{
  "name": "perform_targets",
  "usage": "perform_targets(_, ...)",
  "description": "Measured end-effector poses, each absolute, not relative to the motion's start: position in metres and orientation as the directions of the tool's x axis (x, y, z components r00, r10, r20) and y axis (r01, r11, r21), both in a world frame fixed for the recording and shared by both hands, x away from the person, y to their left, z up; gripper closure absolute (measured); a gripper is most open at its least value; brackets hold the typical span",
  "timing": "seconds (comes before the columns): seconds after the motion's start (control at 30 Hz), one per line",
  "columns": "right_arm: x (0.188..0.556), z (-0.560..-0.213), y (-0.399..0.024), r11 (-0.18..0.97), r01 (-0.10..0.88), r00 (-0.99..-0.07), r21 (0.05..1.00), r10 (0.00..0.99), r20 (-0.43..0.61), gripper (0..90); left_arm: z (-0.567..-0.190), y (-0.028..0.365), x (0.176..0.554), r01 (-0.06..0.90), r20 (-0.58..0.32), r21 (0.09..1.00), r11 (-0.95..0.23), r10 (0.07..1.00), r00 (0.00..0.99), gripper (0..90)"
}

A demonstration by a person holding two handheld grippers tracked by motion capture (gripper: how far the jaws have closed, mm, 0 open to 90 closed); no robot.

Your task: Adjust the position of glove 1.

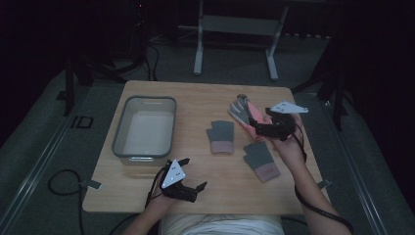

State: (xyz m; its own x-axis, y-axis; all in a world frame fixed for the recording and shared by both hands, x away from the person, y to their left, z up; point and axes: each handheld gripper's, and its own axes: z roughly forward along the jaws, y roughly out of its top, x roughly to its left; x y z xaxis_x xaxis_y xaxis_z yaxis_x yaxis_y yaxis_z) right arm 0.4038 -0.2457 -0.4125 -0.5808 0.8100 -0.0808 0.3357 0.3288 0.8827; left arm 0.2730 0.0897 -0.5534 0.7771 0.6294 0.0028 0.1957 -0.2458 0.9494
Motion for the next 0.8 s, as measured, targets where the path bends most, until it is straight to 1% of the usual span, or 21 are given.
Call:
perform_targets(0.1,0.41,-0.418,-0.233,0.358,0.322,-0.615,0.876,0.783,-0.094,23.9,-0.553,0.09,0.273,0.195,0.002,0.95,-0.244,0.63,0.776,0.0)
perform_targets(0.23,0.418,-0.429,-0.219,0.4,0.305,-0.662,0.864,0.742,-0.11,29.8,-0.553,0.091,0.273,0.195,0.002,0.95,-0.244,0.629,0.777,0.0)
perform_targets(0.37,0.427,-0.443,-0.206,0.424,0.314,-0.699,0.849,0.709,-0.096,33.1,-0.553,0.091,0.273,0.191,0.005,0.951,-0.245,0.628,0.778,0.0)
perform_targets(0.47,0.434,-0.453,-0.198,0.434,0.332,-0.711,0.837,0.699,-0.081,36.2,-0.553,0.091,0.273,0.191,0.006,0.95,-0.246,0.627,0.779,0.0)
perform_targets(0.8,0.455,-0.485,-0.171,0.46,0.378,-0.73,0.803,0.682,-0.047,42.5,-0.553,0.091,0.272,0.191,0.003,0.951,-0.244,0.624,0.781,0.0)
